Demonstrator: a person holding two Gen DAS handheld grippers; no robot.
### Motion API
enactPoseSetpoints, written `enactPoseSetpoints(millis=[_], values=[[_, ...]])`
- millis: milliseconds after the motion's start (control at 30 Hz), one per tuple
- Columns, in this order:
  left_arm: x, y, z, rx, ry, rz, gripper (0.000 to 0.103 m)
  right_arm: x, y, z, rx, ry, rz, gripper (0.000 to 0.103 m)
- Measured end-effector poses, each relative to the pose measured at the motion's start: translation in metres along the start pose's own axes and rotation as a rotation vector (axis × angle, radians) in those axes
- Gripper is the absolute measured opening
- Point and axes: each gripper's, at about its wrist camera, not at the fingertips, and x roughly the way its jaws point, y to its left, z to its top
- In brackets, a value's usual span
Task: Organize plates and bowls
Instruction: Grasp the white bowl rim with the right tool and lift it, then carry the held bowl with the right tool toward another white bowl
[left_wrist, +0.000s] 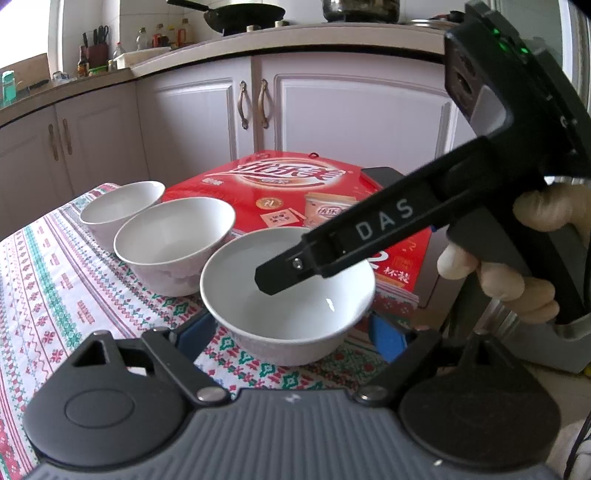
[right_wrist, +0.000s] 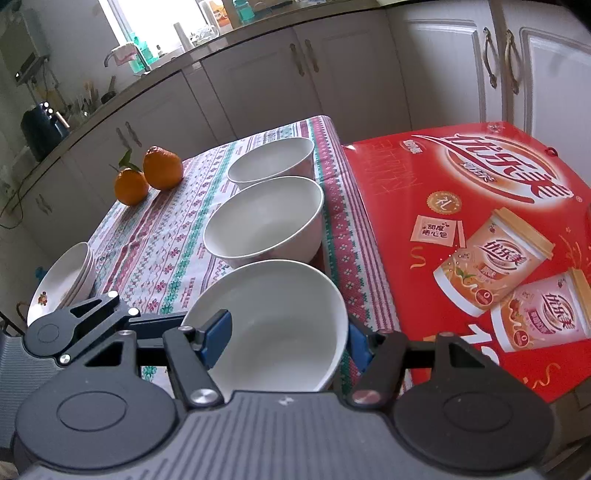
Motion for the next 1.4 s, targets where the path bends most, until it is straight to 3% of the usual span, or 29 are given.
enactPoseSetpoints(millis=[567,1400], values=[[-0.019,0.002,-0.008,0.012,-0.003,0.047,0.089,0.002,0.014,0.003,0.016,0.042,0.061,0.071],[-0.019,0.005,-0.014,0.035,-0.003,0.086,0.089,0.006,0.025,0.007,-0.014,0.061,0.051,0.071]])
